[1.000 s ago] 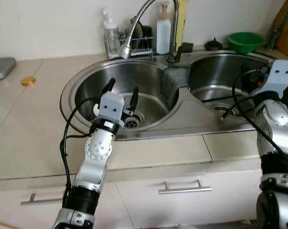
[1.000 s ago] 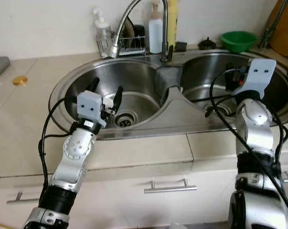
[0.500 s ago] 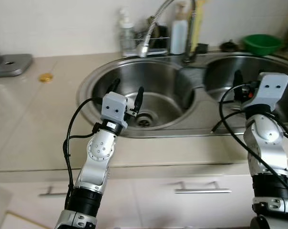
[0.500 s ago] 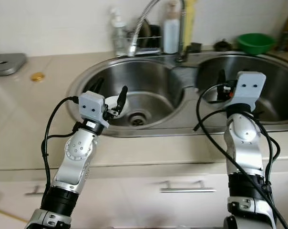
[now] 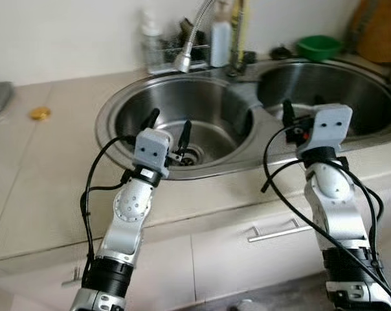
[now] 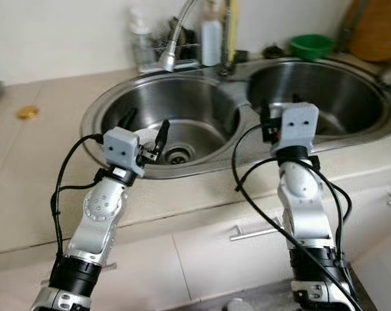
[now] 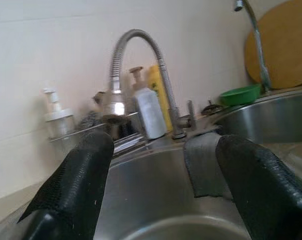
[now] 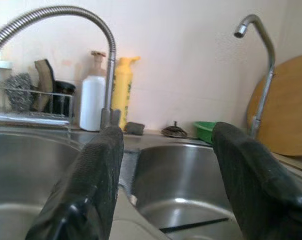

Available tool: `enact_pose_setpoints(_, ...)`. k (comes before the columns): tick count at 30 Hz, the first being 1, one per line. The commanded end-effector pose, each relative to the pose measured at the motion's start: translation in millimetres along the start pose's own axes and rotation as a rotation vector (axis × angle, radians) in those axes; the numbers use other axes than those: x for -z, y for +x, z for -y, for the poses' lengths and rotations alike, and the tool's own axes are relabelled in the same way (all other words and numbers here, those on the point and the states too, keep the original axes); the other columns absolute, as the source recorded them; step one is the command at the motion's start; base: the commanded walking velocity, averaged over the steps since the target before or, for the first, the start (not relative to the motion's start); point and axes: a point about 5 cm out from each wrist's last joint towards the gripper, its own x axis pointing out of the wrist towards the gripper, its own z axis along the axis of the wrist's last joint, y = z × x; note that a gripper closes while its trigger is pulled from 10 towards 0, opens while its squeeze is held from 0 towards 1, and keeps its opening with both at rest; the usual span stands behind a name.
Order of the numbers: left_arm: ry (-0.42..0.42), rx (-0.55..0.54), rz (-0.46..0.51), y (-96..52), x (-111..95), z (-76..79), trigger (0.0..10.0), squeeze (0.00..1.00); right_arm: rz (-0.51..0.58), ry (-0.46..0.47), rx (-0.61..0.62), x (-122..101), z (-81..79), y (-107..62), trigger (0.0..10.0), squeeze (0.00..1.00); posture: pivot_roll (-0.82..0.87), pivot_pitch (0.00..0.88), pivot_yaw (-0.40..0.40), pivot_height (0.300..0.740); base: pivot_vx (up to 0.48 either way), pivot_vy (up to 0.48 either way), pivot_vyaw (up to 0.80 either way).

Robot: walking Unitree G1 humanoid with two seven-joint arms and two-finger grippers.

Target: Kitchen organization

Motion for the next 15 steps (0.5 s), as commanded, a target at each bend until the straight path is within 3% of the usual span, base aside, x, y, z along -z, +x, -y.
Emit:
enact_pose_setpoints(1, 0.008, 0.019, 0.016, 0.7, -4.0, 4.8, 10.0, 0.00, 0.020, -0.013, 0.004, -3.8, 0.9, -0.9, 10.0, 0.00, -0.15, 0.000, 0.033, 0.740, 0.000, -0.337, -0.77)
enact_pose_setpoints(8, 0.004, 0.024, 0.022, 0.3, -4.1, 6.6, 10.0, 0.00, 0.040, -0.023, 0.004, -7.3, 0.8, -1.2, 10.0, 0.00, -0.16, 0.000, 0.033, 0.740, 0.000, -0.480, -0.78)
enact_pose_setpoints(15, -0.008, 0.015, 0.032, 0.8, -5.4, 6.1, 10.0, 0.00, 0.056, -0.034, 0.013, -9.9, 2.2, -3.1, 10.0, 0.00, -0.16, 0.000, 0.033, 0.740, 0.000, -0.079, -0.78)
